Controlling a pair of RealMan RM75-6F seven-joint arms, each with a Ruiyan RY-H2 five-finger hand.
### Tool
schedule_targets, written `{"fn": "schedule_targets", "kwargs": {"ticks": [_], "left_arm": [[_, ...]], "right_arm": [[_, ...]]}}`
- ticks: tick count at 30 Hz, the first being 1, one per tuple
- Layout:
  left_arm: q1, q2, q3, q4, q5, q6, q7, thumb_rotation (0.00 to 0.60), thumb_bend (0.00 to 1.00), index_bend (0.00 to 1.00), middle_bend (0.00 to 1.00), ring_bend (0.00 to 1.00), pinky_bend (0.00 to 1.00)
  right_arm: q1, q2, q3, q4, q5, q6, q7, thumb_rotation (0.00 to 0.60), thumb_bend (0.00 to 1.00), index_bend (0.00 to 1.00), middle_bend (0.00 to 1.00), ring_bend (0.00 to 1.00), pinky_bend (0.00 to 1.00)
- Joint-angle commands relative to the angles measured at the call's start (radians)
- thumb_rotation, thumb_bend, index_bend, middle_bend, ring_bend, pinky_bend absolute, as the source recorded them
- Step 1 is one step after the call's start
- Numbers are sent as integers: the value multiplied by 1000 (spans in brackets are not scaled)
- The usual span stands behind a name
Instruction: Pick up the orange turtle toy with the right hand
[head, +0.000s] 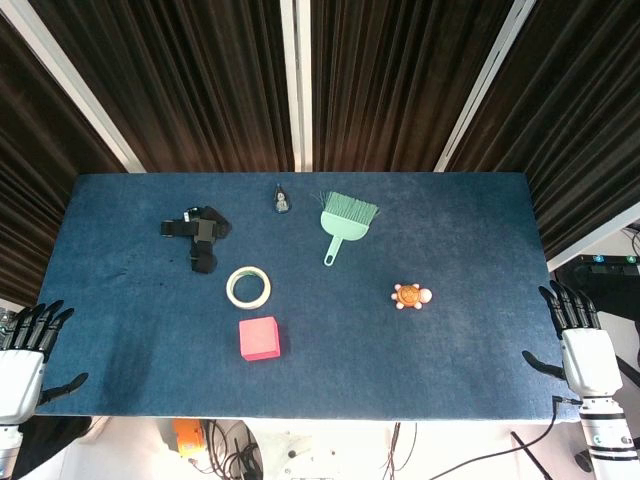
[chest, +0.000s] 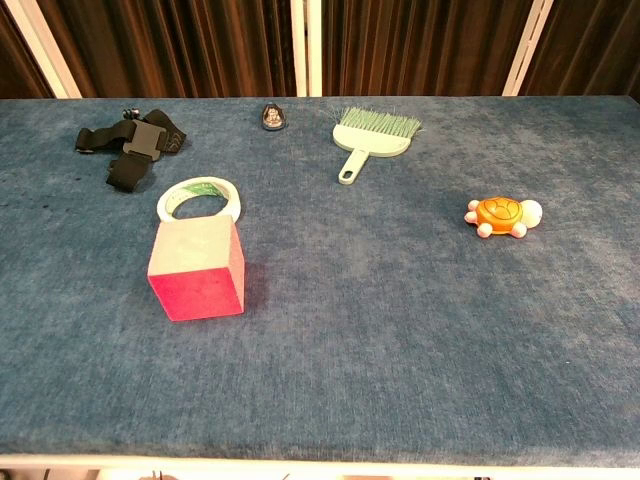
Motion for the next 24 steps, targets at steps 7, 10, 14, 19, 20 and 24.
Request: {"fn": "schedule_targets", "kwargs": {"ticks": [7, 10, 14, 19, 20, 24], "left_arm": [[5, -3, 1, 8, 1, 6, -8, 600, 0, 110, 27, 0, 19], [5, -3, -1, 13, -3, 6, -16, 600, 0, 110, 27, 0, 19], [3, -5, -1, 20, -4, 0, -27, 600, 0, 110, 26, 0, 19], [-1, -7, 1, 29, -7, -12, -37, 600, 0, 110, 27, 0, 19], [-3, -7, 1, 29, -8, -16, -38, 600, 0, 111, 27, 0, 19], [-8, -6, 1, 29, -8, -25, -45, 600, 0, 110, 26, 0, 19]], "right_arm": [[15, 0, 0, -9, -3, -20, -19, 600, 41, 0, 0, 0, 0], [33, 3, 6, -21, 0, -45, -42, 600, 43, 0, 0, 0, 0], [83, 6, 22, -51, 11, -115, -93, 600, 54, 0, 1, 0, 0], [183, -12, 66, -86, 25, -219, -231, 600, 108, 0, 35, 0, 0], [203, -22, 77, -93, 31, -237, -257, 600, 120, 0, 41, 0, 0], [287, -95, 121, -126, 103, -336, -366, 600, 208, 22, 81, 0, 0]]}}
